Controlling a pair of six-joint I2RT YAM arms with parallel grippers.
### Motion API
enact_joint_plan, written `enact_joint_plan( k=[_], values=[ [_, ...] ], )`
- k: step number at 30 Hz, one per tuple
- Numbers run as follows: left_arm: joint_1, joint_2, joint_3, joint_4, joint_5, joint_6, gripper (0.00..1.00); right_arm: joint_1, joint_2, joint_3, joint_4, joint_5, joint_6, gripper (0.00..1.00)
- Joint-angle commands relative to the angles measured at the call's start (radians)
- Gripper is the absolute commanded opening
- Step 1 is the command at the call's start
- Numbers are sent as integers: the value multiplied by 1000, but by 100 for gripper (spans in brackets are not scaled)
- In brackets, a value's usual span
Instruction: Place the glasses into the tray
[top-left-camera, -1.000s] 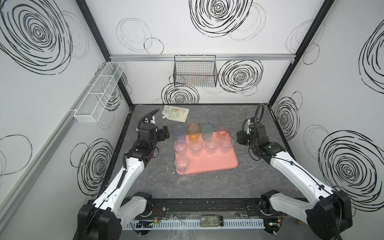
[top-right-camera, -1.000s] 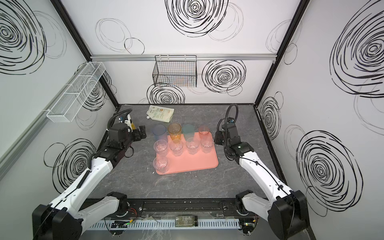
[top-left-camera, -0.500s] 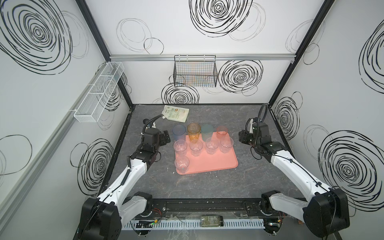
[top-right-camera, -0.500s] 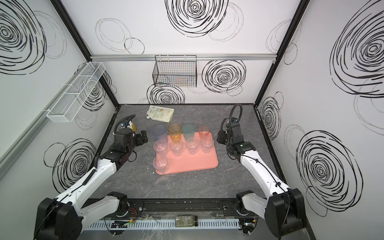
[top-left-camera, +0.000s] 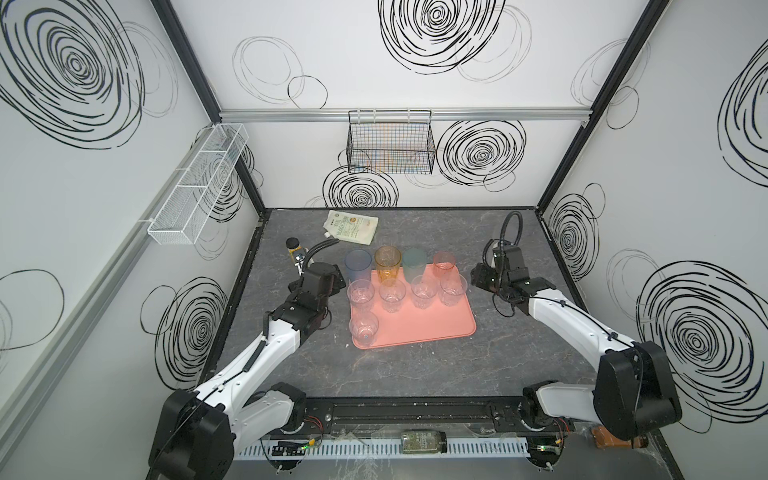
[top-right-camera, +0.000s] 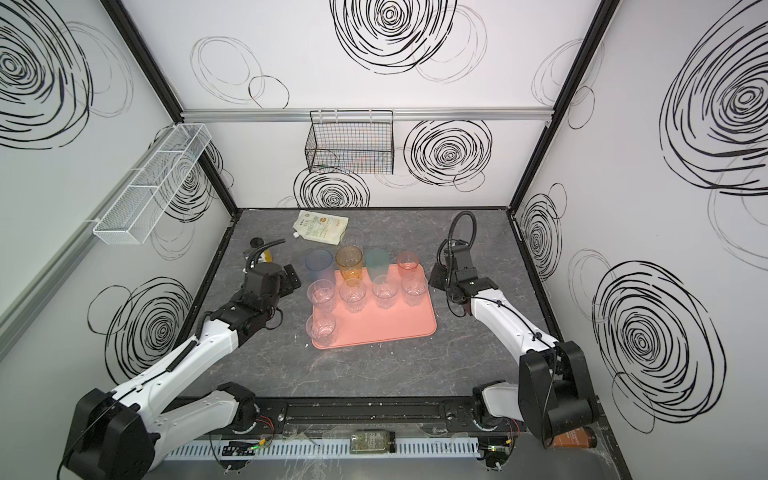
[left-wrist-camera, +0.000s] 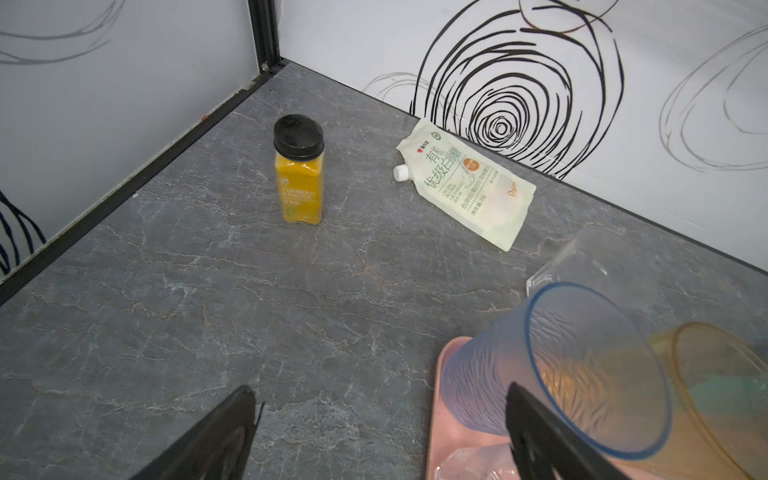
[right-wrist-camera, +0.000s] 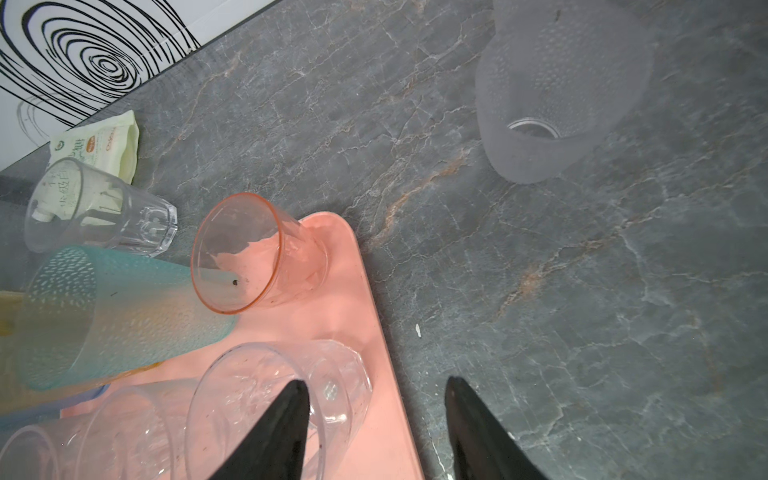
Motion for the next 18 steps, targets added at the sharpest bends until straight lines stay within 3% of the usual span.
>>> enact_joint_plan(
  k=[1, 15, 18],
  values=[
    [-13, 12, 29, -3, -29, -36, 96, 10, 22, 47, -25, 20, 46, 57],
    [-68, 49, 44, -21, 7, -32, 96, 325, 181, 271, -102, 285, -9, 58],
    [-40, 41, 41, -18, 82, -30, 96, 391, 239, 330, -111, 312, -20, 58]
  ],
)
